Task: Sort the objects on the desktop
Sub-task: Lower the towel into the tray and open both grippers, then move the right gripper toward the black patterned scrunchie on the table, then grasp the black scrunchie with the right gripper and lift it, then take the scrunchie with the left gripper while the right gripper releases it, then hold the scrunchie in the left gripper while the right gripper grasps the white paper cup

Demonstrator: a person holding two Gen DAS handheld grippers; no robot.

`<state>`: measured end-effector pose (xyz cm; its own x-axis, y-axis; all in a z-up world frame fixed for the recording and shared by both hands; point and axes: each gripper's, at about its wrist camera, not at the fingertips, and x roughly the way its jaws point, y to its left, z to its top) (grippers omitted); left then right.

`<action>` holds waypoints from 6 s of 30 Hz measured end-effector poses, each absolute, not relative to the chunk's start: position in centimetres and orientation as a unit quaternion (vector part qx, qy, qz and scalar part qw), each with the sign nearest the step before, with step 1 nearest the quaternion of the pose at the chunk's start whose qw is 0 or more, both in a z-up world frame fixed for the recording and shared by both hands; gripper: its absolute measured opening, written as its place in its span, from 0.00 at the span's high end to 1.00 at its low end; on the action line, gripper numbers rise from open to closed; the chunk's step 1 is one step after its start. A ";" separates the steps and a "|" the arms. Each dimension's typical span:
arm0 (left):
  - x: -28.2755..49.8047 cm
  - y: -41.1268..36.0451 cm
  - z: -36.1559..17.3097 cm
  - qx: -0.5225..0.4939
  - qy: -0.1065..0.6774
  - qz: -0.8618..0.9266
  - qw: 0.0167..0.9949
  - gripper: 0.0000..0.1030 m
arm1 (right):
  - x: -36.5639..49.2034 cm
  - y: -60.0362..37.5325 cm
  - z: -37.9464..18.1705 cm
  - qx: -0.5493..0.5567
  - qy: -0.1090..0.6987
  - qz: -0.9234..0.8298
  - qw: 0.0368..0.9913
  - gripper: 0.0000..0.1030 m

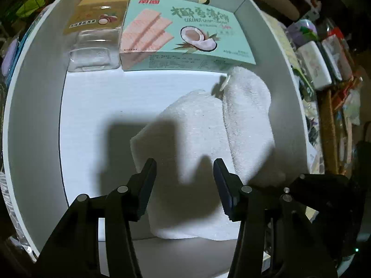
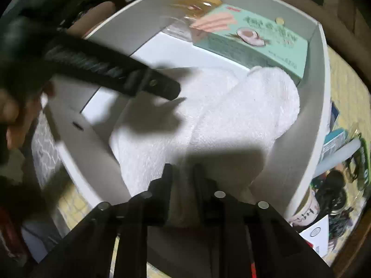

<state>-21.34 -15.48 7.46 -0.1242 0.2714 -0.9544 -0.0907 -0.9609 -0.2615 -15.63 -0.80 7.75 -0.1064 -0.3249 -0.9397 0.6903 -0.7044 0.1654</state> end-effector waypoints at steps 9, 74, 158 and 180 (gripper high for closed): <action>-17.1 -16.2 13.2 -0.564 -0.084 0.814 0.108 0.26 | -13.9 3.9 12.6 0.531 0.036 -0.771 0.349 0.46; -12.2 9.8 7.6 -0.398 0.007 0.916 0.057 0.30 | -2.1 32.9 10.7 0.401 -0.093 -0.899 0.152 0.13; -8.4 -10.5 12.9 -0.345 -0.358 0.793 0.353 0.88 | -10.9 30.8 14.4 0.344 -0.194 -0.890 0.230 0.51; -10.6 -14.8 13.6 -0.356 -0.319 0.820 0.316 0.88 | -19.5 18.9 6.7 0.457 0.047 -0.869 0.185 0.92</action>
